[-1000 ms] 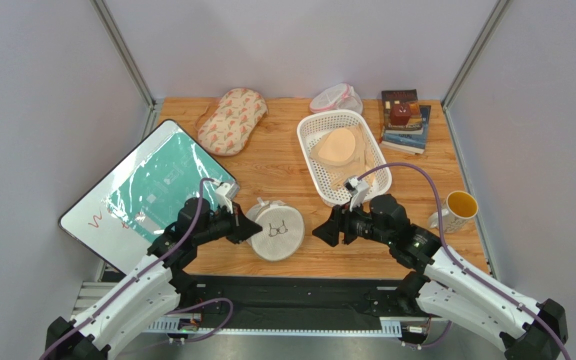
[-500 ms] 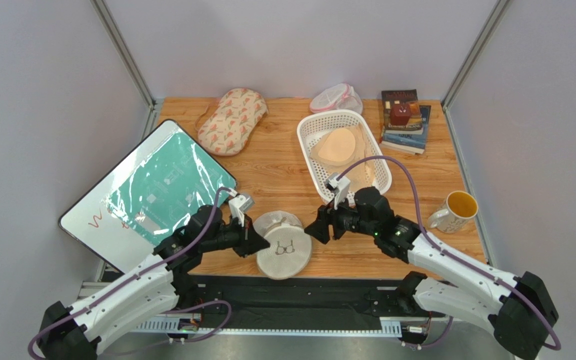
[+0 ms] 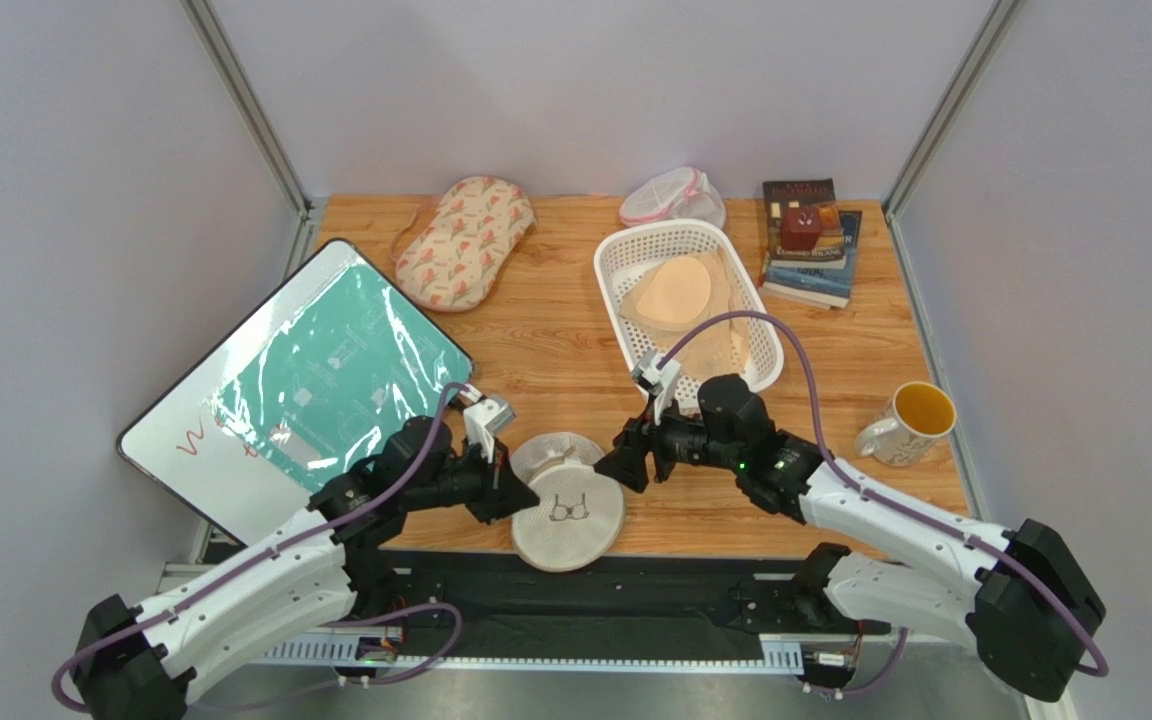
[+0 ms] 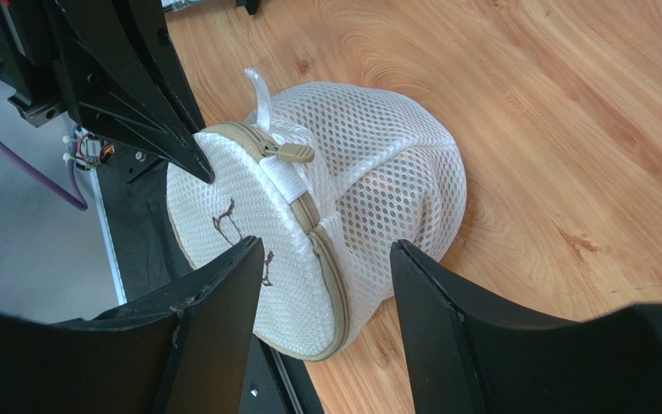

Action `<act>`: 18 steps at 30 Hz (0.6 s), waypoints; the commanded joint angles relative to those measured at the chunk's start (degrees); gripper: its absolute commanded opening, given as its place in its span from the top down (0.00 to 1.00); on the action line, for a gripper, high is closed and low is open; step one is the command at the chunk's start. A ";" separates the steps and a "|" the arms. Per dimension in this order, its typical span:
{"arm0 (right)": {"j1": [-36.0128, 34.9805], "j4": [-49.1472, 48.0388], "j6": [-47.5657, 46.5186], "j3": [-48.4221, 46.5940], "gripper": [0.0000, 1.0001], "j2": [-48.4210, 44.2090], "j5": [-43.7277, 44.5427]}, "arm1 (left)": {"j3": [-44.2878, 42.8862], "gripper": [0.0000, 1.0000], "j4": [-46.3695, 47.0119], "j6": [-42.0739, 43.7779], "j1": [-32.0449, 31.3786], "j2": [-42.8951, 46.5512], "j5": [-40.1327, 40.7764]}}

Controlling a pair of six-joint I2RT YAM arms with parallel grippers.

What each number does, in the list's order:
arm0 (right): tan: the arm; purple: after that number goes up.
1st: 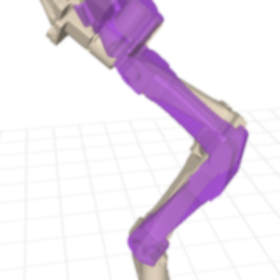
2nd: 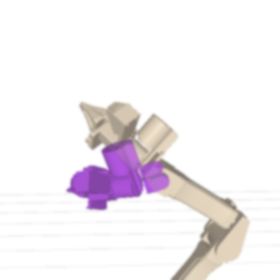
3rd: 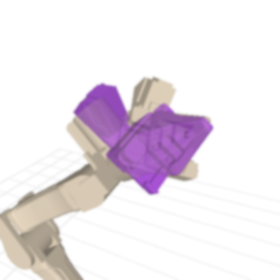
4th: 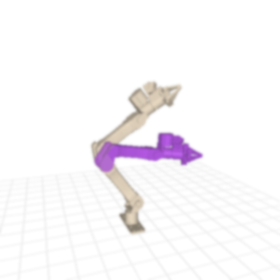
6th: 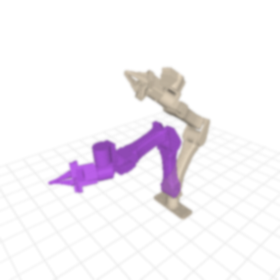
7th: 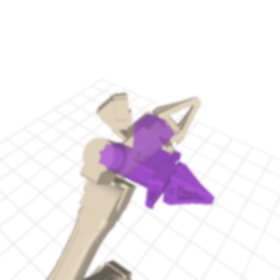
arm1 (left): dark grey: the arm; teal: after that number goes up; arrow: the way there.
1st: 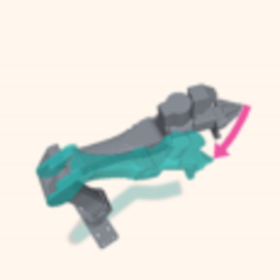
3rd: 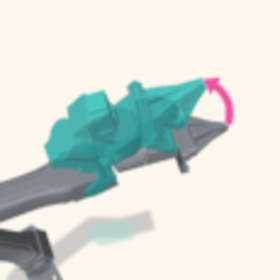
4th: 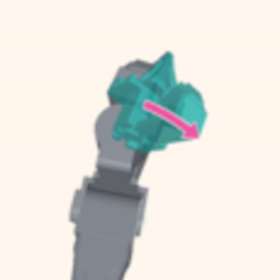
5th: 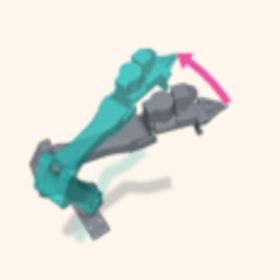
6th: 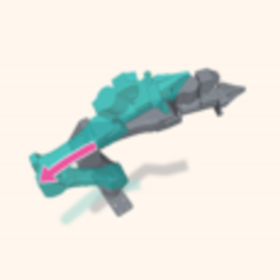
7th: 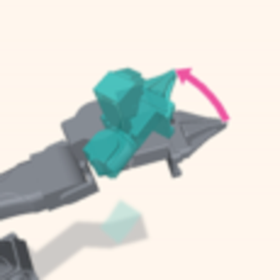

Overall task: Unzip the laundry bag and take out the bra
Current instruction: Place the laundry bag at the center of the board.

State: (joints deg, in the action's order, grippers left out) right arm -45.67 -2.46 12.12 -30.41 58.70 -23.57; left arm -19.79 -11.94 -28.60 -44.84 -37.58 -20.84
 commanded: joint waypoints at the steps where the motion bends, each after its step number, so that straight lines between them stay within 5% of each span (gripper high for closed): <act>1: -0.38 -5.45 -1.22 0.88 0.39 0.71 -2.00 | -1.92 1.00 -0.18 1.00 -0.60 -0.03 -0.16; 18: -4.07 -8.44 -1.05 1.32 0.40 6.16 -3.85 | -2.44 1.00 0.17 1.35 -1.83 -0.39 -0.78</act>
State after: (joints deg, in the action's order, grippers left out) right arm -48.62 -6.72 11.73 -29.28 64.60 -25.78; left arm -19.88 -12.23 -28.21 -46.33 -37.76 -20.88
